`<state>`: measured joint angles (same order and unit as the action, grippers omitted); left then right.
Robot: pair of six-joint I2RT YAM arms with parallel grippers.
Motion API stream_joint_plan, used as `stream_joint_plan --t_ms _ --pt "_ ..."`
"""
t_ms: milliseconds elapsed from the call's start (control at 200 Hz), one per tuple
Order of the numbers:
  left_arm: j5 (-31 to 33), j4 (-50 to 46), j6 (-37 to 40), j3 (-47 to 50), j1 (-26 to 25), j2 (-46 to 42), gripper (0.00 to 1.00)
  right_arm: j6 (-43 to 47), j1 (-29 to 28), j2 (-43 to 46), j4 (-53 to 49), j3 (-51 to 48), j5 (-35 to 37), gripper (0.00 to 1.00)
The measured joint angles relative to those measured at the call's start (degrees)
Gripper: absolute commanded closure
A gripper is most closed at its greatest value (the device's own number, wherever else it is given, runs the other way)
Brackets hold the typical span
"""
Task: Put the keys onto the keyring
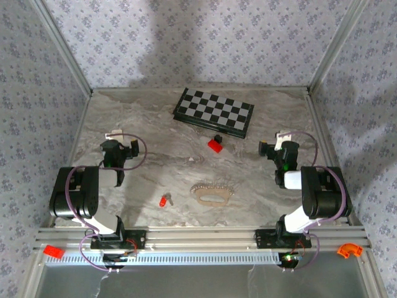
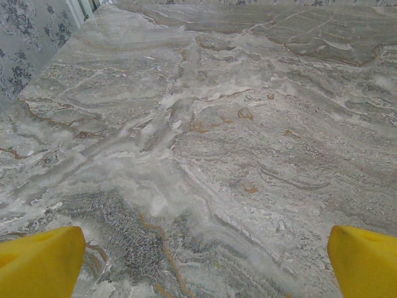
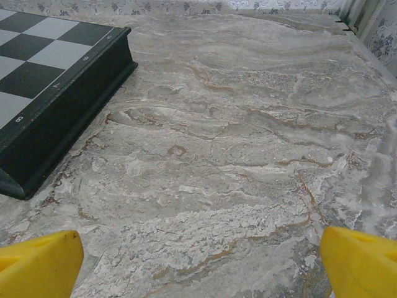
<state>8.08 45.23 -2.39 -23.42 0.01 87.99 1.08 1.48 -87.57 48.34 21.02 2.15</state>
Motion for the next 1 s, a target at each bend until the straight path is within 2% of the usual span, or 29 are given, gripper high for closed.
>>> stream_joint_plan --t_ms 210,345,530,660,815,1000 --pt "-0.92 -0.81 0.07 -0.13 0.0 -0.09 0.0 0.02 -0.42 0.17 -0.22 0.0 1.07 0.0" --pt "-1.92 -7.63 0.42 -2.64 -0.02 -2.14 0.0 0.92 -2.05 3.56 -3.28 0.0 3.04 0.01" --pt "-2.49 -14.6 0.37 -4.26 -0.46 -9.7 0.0 2.84 -6.93 10.14 -8.83 1.25 7.67 0.0" --pt "-2.49 -21.0 -0.55 -4.28 -2.51 -15.61 0.0 1.42 -10.75 14.43 -17.27 5.2 12.52 0.0" --pt "-1.6 -32.5 -3.87 -5.22 -6.43 -23.52 0.0 -5.18 -14.64 18.86 -33.53 13.99 17.55 0.0" --pt "-2.51 -46.36 -11.76 -9.7 -7.91 -30.03 0.0 -10.14 -20.06 21.4 -49.31 22.84 17.16 0.01"
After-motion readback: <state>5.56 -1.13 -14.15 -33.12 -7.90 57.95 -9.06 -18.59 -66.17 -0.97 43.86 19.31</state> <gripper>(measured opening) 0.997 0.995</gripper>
